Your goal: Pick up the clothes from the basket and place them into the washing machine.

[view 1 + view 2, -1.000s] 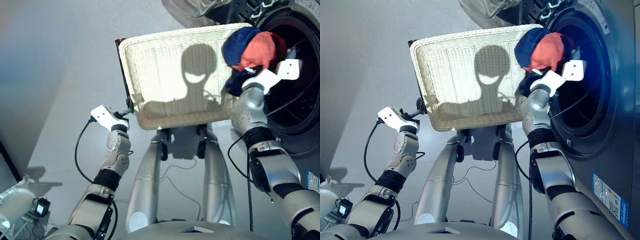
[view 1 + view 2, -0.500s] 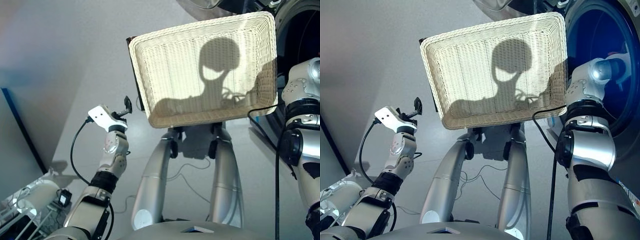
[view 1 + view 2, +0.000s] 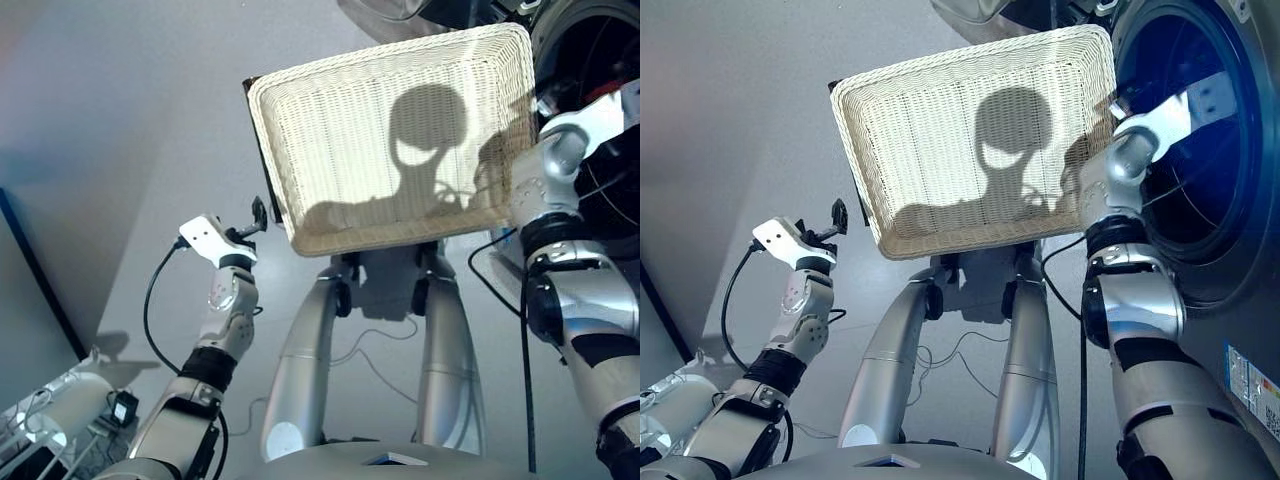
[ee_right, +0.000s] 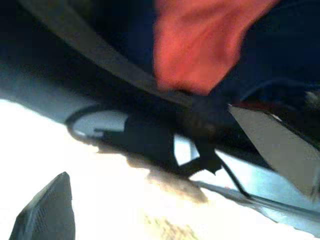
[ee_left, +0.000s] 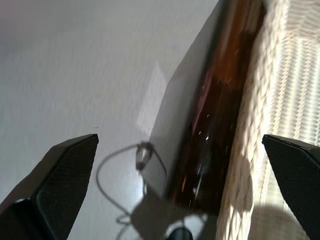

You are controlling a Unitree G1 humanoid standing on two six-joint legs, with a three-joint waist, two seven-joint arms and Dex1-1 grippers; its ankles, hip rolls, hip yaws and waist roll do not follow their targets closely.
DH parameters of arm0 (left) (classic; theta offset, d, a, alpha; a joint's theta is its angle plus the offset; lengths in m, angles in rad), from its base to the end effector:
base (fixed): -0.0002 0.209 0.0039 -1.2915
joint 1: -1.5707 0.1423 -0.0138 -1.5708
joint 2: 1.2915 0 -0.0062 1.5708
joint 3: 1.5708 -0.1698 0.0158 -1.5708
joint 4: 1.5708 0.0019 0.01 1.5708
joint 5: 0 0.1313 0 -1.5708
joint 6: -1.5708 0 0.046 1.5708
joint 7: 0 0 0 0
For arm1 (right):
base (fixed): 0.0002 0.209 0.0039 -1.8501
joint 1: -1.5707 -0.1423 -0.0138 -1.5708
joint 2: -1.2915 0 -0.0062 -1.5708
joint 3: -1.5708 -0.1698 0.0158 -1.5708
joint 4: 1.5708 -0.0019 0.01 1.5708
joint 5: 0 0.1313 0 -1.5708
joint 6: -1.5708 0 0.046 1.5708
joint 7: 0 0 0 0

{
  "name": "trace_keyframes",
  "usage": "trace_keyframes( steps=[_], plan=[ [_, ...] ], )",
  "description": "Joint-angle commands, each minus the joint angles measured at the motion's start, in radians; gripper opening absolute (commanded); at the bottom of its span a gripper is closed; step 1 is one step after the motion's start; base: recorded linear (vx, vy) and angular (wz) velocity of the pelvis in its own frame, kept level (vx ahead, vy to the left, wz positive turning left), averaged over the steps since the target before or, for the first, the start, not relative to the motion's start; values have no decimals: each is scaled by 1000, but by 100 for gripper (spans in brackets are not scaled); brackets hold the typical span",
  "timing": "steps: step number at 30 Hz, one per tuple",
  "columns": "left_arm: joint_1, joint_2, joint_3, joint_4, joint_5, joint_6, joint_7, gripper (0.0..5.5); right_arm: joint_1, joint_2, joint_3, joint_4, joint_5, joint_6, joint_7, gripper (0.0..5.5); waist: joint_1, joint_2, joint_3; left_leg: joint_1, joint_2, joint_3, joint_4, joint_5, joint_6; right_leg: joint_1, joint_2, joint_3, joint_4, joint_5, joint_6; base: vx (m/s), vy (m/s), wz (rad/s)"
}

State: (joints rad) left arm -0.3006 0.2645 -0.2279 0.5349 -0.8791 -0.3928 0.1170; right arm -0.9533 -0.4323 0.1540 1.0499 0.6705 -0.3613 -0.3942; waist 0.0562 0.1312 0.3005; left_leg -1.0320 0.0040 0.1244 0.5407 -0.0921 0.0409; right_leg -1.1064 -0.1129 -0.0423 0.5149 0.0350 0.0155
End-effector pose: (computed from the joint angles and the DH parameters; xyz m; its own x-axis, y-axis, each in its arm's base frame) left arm 0.2419 0.1753 0.0410 0.9864 0.1641 -0.0039 -0.1444 0.8564 -0.4957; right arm 0.3336 -0.2143 0.1615 0.8427 -0.5067 0.1820 0.4544 0.8507 0.2643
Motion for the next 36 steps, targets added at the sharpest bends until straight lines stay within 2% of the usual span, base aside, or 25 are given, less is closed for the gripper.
trace_keyframes(
  steps=[1, 6, 13, 14, 15, 16, 20, 23, 25, 26, 28, 33, 36],
  plan=[
    [43, 26, 48, 57, 3, -7, -43, 550, 111, 22, 51, -34, -62, -5, 84, 550, 7, -34, -78, 50, 30, -28, -78, -2, -24, 80, 1, -31, -41, 0, 27, 0, 0, 0],
    [19, 2, 54, 197, 124, 8, -19, 550, 236, 78, 76, -14, -124, 22, 132, 550, -4, -62, -81, 161, 24, -40, -128, 14, -34, 189, 0, -51, -79, 3, 33, 0, 0, 0],
    [33, -15, 69, 398, 275, 34, -3, 550, 473, 180, 88, 18, -180, 54, 172, 550, -25, -113, -81, 434, 17, -43, -278, 48, -52, 455, 1, -78, -212, 25, 56, 78, 2, 24],
    [38, -17, 69, 425, 297, 40, -10, 550, 503, 191, 86, 31, -186, 60, 178, 550, -31, -120, -83, 476, 15, -39, -301, 52, -54, 496, 1, -81, -231, 28, 58, 0, 0, 0],
    [41, -18, 65, 444, 322, 38, -14, 550, 531, 203, 90, 41, -191, 61, 187, 550, -38, -129, -83, 503, 11, -30, -327, 88, -52, 525, -2, -87, -259, 56, 52, 0, 0, 0],
    [48, -18, 63, 455, 354, 37, -9, 550, 565, 217, 93, 46, -197, 67, 197, 550, -41, -134, -87, 544, 8, -31, -354, 96, -55, 564, 0, -90, -282, 60, 55, 22, 63, -14],
    [89, -24, 48, 540, 499, 56, 18, 550, 690, 245, 99, 81, -226, 84, 237, 550, -43, -149, -122, 712, 1, -21, -484, 137, -67, 726, 12, -99, -385, 81, 75, 120, 61, -86],
    [119, -39, 57, 594, 533, 74, 1, 550, 770, 253, 82, 115, -246, 99, 260, 550, -51, -157, -157, 798, -2, -11, -554, 162, -77, 817, 17, -112, -444, 90, 88, 81, 62, -106],
    [126, -41, 68, 614, 532, 83, -8, 550, 793, 257, 82, 121, -256, 105, 265, 550, -53, -159, -165, 831, -2, -9, -574, 166, -78, 846, 20, -112, -460, 93, 90, 65, 45, -12],
    [149, -46, 76, 633, 550, 93, -25, 550, 838, 255, 74, 153, -279, 120, 285, 550, -56, -165, -191, 878, 1, 2, -601, 168, -81, 890, 24, -112, -484, 94, 94, 90, 50, -35],
    [177, -55, 81, 651, 564, 105, -49, 550, 871, 254, 60, 197, -308, 140, 304, 550, -57, -166, -217, 924, 1, 7, -617, 166, -82, 936, 27, -111, -506, 94, 97, 98, 61, -123],
    [229, -64, 74, 687, 640, 130, -85, 550, 921, 252, 56, 266, -397, 177, 330, 550, -56, -171, -282, 1002, 1, 18, -628, 141, -84, 1024, 28, -106, -554, 95, 105, 68, 38, -44],
    [257, -63, 96, 706, 654, 140, -96, 550, 944, 253, 47, 276, -416, 186, 338, 550, -61, -173, -310, 1030, 0, 29, -628, 131, -84, 1059, 28, -100, -567, 92, 107, 33, 20, -13]
  ],
)
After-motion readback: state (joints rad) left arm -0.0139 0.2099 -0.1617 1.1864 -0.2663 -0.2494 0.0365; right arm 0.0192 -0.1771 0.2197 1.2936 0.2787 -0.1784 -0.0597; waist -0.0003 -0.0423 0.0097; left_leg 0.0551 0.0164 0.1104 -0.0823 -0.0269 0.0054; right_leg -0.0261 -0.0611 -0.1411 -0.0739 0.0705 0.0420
